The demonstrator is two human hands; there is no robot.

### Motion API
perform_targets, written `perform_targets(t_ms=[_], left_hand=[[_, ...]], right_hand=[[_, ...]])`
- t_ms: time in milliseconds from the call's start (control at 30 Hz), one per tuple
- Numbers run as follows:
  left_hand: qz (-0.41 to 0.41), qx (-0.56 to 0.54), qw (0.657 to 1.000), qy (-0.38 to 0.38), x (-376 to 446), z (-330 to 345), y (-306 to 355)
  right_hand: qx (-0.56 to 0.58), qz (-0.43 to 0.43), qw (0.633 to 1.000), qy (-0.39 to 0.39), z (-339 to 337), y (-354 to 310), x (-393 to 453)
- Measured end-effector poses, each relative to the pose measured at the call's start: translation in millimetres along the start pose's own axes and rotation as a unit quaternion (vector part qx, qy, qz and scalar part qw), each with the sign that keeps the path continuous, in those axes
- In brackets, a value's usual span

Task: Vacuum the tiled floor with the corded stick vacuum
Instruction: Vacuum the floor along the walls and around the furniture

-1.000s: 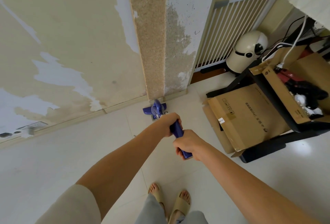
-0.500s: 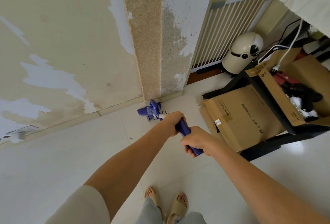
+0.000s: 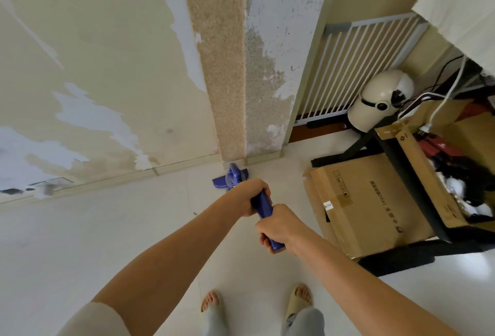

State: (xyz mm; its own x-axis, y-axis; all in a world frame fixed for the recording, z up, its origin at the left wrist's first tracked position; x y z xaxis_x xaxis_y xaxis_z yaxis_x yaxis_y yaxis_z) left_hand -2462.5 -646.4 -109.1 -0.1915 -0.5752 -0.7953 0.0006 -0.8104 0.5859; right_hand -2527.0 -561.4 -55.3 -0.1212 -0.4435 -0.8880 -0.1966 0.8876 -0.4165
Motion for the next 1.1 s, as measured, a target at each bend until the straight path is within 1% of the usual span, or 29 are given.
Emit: perform_targets(t_ms=[167, 400, 533, 700, 833, 1100], left_hand=[[-0.013, -0.002, 1.000, 0.009, -10.6, 52.2, -3.4], [0.005, -0.026, 0.999, 0.046, -0.3, 56.9, -1.5], [0.012, -0.013, 0.998, 0.055, 6.9, 59.0, 6.5], [0.003, -0.013, 0.999, 0.040, 9.3, 59.2, 6.3], [0.004, -0.008, 0.999, 0.031, 11.6, 67.0, 9.5], [-0.009, 0.032, 0.999, -0.020, 10.5, 131.0, -2.8]], right_hand=[[0.018, -0.013, 0.999, -0.034, -50.9, 19.4, -4.8], [-0.006, -0.004, 0.999, -0.048, -56.4, 15.0, 18.4], [0.011, 0.003, 0.998, -0.059, -61.3, 5.6, 23.4], [0.005, -0.003, 0.999, -0.053, -63.2, 4.7, 18.9], [0.028, -0.006, 0.999, -0.031, -70.2, 6.1, 16.2], [0.048, 0.005, 0.999, 0.003, -123.1, 35.3, -2.1]])
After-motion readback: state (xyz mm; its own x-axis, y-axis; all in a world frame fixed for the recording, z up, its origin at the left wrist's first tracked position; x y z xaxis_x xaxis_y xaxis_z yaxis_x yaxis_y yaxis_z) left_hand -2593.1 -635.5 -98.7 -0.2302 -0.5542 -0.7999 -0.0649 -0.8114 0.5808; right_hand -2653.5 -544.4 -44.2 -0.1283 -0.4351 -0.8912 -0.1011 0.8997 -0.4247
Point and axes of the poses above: each hand's wrist, its own x-axis towards the middle knuckle, its own z-axis out of the palm, y = z × x, the point moved 2 cm from there along x, towards the middle knuckle, and after that the axes turned 10 degrees about z, right-handed, at the moved point
